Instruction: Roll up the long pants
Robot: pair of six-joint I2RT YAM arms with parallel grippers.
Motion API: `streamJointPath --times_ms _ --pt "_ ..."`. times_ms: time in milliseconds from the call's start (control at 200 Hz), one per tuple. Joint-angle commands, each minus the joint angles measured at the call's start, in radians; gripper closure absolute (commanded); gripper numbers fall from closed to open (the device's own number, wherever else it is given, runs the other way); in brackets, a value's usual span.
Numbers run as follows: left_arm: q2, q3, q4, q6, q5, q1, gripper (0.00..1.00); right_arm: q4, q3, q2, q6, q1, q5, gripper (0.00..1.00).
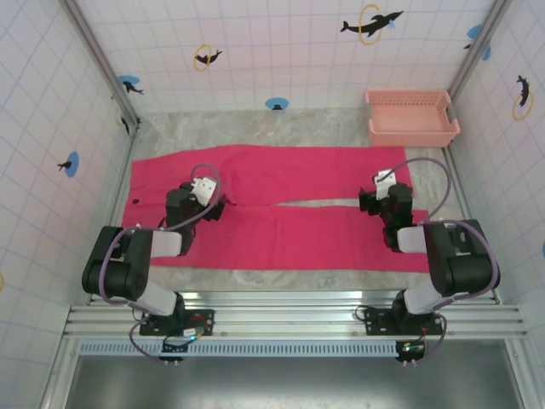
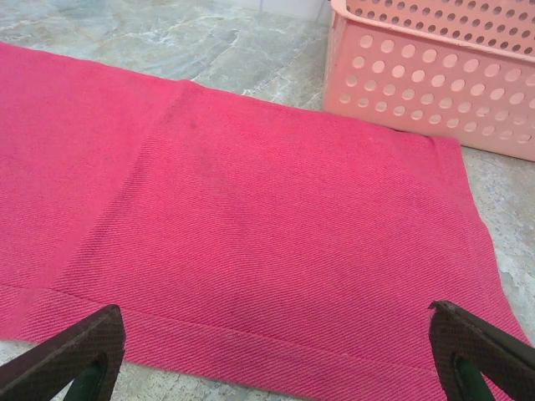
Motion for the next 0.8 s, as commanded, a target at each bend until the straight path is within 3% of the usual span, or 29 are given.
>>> streamJointPath --times_ms 0,515,575,610,726,796 --pt "-0.01 0.011 0.015 -0.019 0.01 0.006 0.02 0.016 0.02 -0.013 0.005 0.005 0.012 0.04" --pt "-0.018 0.027 -0.016 -0.032 -0.024 0.005 0.03 0.015 0.021 -0.013 0.005 0.003 0.008 0.04" --pt "-0.054 0.087 -0.131 -0.032 -0.034 0.005 0.03 0.018 0.025 -0.016 0.005 0.004 0.022 0.04" --pt "-0.089 0.163 -0.3 -0.036 -0.048 0.005 0.02 -0.038 0.052 -0.038 0.012 0.004 0.037 0.04" --pt "-0.184 0.423 -0.725 -0.065 -0.197 -0.015 0.02 -0.605 0.302 -0.157 -0.018 0.039 0.049 0.0" --pt "-0.211 0.599 -0.982 -0.143 -0.362 -0.02 0.03 -0.87 0.42 -0.222 -0.138 0.155 0.112 0.03"
